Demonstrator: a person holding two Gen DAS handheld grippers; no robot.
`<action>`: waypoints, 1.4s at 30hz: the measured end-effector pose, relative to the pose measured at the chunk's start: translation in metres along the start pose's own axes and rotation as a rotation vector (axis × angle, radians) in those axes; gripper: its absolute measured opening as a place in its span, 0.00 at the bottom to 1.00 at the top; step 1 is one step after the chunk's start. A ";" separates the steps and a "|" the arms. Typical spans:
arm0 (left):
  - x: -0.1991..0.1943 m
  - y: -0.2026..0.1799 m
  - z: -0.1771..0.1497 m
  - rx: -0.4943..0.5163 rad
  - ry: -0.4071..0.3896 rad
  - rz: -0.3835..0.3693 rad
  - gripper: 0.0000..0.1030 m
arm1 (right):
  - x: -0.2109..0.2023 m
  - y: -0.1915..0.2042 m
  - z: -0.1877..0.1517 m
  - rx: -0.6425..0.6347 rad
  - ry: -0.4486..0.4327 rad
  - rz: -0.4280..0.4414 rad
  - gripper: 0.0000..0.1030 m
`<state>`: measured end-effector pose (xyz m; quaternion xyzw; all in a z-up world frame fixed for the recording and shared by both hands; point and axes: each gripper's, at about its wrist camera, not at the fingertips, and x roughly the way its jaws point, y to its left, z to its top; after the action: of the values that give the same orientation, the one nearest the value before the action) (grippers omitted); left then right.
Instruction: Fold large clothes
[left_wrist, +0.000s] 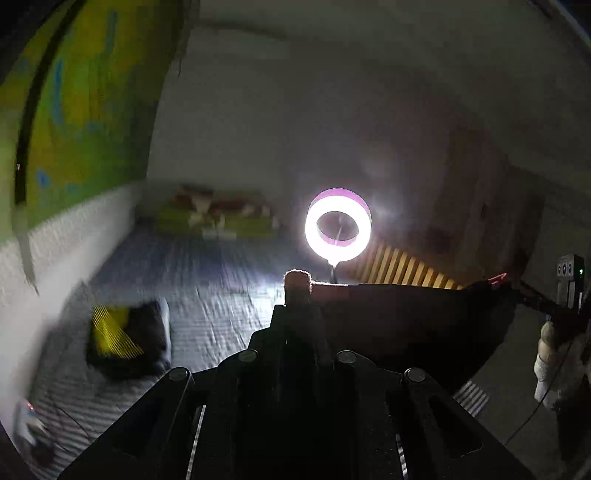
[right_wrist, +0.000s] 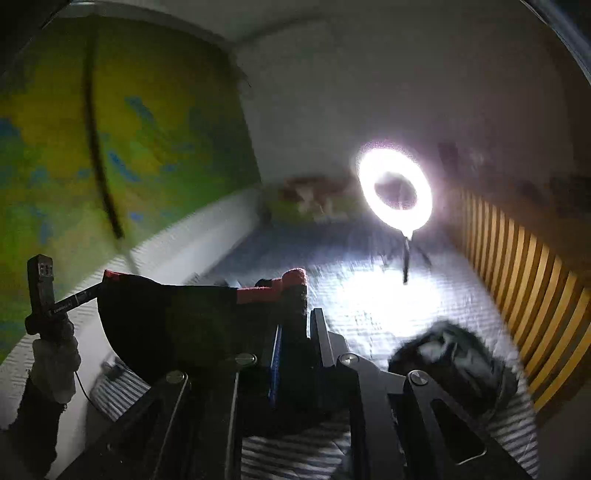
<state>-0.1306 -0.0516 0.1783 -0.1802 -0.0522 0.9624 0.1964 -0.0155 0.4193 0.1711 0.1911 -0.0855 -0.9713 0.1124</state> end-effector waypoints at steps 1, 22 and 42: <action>-0.012 -0.002 0.010 0.009 -0.011 0.000 0.12 | -0.004 0.006 0.007 -0.015 -0.013 0.003 0.12; 0.171 0.065 0.229 -0.020 -0.134 0.234 0.11 | 0.241 0.002 0.219 -0.060 -0.125 -0.245 0.11; 0.103 0.027 -0.193 0.104 0.412 0.108 0.12 | 0.178 -0.044 -0.151 0.092 0.327 -0.115 0.10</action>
<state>-0.1578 -0.0293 -0.0392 -0.3652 0.0486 0.9158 0.1600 -0.1252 0.3985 -0.0388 0.3560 -0.0993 -0.9272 0.0602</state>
